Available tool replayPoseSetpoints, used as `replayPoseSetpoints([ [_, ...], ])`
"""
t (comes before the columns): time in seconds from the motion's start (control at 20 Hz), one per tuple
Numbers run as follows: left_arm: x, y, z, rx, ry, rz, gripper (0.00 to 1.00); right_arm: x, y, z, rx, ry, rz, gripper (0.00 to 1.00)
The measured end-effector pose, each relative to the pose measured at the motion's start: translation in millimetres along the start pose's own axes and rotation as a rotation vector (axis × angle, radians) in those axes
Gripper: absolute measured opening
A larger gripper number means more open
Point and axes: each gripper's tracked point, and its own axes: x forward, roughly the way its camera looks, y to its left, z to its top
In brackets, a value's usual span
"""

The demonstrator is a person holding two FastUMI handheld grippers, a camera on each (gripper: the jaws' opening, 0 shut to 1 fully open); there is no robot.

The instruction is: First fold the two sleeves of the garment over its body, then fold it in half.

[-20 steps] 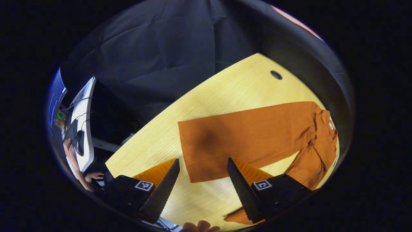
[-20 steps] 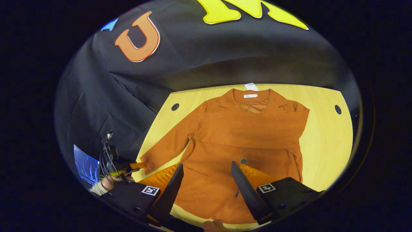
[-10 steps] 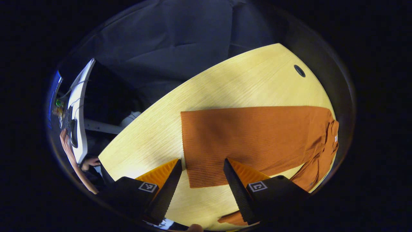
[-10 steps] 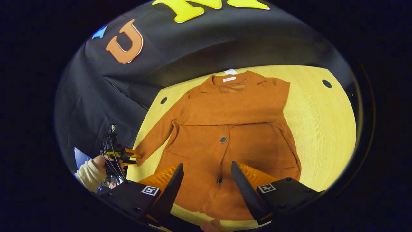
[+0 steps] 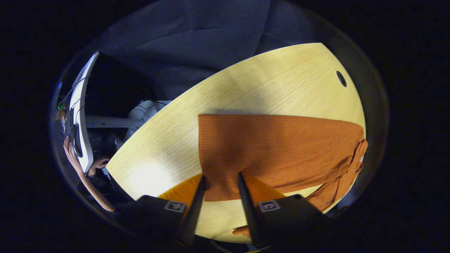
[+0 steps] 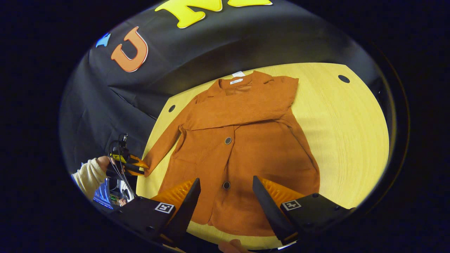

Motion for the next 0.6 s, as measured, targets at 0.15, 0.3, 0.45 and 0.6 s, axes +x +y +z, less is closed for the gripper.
replayPoseSetpoints([
  [0.15, 0.9, -7.7, 0.3, -0.004, -0.008, -0.034, 0.26, -23.1, -2.2, -1.8, -0.03, -0.025, -0.011, 0.95],
  [0.3, -0.3, -13.3, 0.7, 0.023, -0.008, -0.029, 0.07, -41.7, -6.5, -7.6, -0.037, -0.044, -0.02, 0.89],
  [0.45, -7.2, -29.6, 2.3, 0.062, -0.031, -0.06, 0.03, -58.2, -16.0, -12.5, -0.025, -0.046, -0.037, 0.95],
  [0.6, -28.8, -57.2, -0.1, 0.107, -0.065, -0.104, 0.03, -68.8, -25.0, -19.0, -0.016, -0.049, -0.046, 0.95],
])
